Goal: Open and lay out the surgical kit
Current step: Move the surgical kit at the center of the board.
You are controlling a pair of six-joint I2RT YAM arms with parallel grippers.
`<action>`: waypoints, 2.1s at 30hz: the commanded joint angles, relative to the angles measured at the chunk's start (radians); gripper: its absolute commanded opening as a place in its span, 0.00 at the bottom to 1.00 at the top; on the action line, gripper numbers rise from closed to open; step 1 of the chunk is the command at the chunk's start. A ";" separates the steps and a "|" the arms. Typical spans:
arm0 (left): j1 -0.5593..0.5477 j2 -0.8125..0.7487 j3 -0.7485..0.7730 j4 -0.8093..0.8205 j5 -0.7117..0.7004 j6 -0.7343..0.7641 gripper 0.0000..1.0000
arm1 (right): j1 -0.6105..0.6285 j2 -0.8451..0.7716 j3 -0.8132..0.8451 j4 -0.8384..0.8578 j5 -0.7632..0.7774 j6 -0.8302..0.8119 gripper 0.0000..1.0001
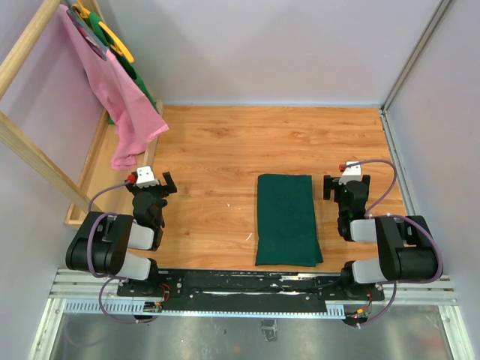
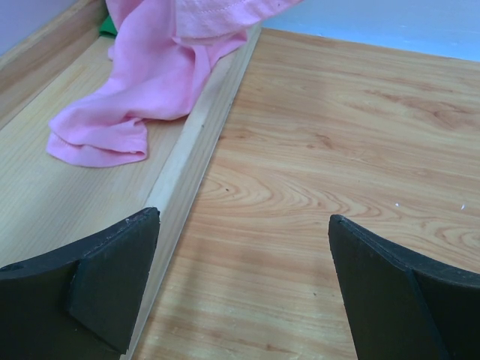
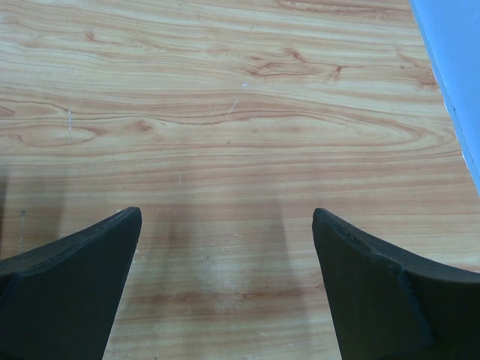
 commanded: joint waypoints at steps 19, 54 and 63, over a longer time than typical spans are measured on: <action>-0.234 -0.736 0.482 -1.122 0.295 -0.400 0.99 | 0.060 -0.401 0.647 -1.464 -0.298 0.397 0.98; -1.062 -0.209 0.380 -1.095 0.107 -1.099 0.50 | 0.052 -0.801 0.148 -1.566 -0.564 0.825 0.56; -1.016 0.024 0.472 -0.940 0.176 -1.100 0.13 | 0.054 -0.636 0.174 -1.448 -0.551 0.789 0.36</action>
